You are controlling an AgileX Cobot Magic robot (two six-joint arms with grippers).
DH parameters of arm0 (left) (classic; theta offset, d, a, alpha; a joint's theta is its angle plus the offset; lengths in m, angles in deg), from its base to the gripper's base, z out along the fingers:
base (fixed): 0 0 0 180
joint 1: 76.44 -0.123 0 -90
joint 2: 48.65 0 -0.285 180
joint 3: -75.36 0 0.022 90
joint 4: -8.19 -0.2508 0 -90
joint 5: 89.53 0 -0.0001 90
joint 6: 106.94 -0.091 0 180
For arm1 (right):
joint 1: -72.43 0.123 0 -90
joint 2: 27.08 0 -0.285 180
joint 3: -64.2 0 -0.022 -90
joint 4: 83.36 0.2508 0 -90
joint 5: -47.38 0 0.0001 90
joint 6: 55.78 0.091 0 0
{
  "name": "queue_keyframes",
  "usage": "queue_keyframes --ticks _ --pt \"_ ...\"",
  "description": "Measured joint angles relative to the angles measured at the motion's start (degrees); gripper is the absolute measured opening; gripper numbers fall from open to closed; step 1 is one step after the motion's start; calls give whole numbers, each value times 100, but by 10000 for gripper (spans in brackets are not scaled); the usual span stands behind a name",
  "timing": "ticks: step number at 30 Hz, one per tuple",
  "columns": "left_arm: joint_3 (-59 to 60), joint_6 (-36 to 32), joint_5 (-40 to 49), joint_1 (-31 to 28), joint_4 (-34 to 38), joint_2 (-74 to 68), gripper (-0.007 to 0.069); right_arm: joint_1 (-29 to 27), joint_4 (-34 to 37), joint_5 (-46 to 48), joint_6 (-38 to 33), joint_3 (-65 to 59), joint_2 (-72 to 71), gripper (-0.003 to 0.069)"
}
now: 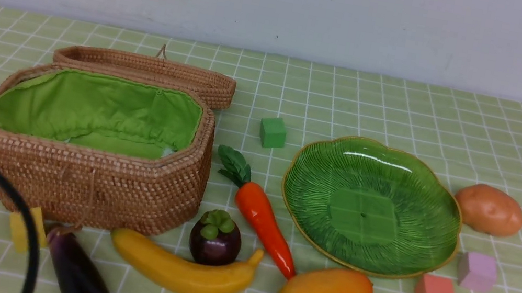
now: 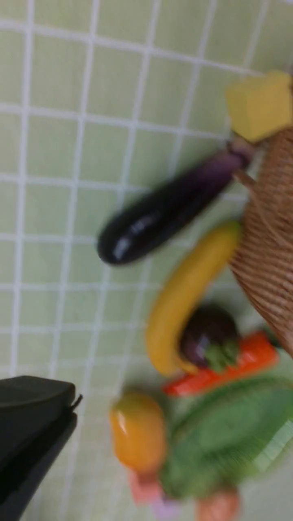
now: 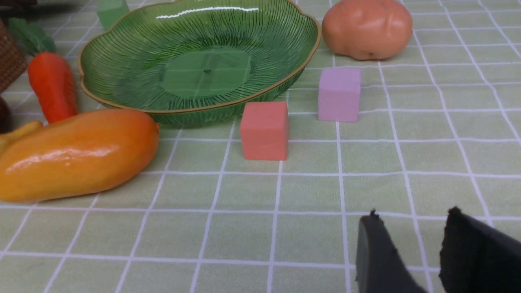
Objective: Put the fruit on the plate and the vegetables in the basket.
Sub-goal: Use the left arm to grab an eggplant and put it into the left basket
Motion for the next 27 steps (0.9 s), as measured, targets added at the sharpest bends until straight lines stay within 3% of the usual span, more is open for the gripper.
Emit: queue_keyframes --ticks 4,10,14,18,20,25,27 --pt "-377 -6 176 0 -416 -874 -13 0 0 0 0 0 0 240" --pt "-664 0 200 64 -440 -2033 -13 0 0 0 0 0 0 240" --pt "-704 281 164 661 -499 -2482 -13 0 0 0 0 0 0 240" --pt "-744 1186 -82 1698 -961 -2874 -11 0 0 0 0 0 0 240" --pt "-762 1371 -113 1811 -1071 -2993 -2 0 0 0 0 0 0 240" --pt "-1003 1844 -80 1938 -1596 -3612 205 0 0 0 0 0 0 240" --pt "-1050 2189 -183 1938 -1746 -3863 331 0 0 0 0 0 0 240"
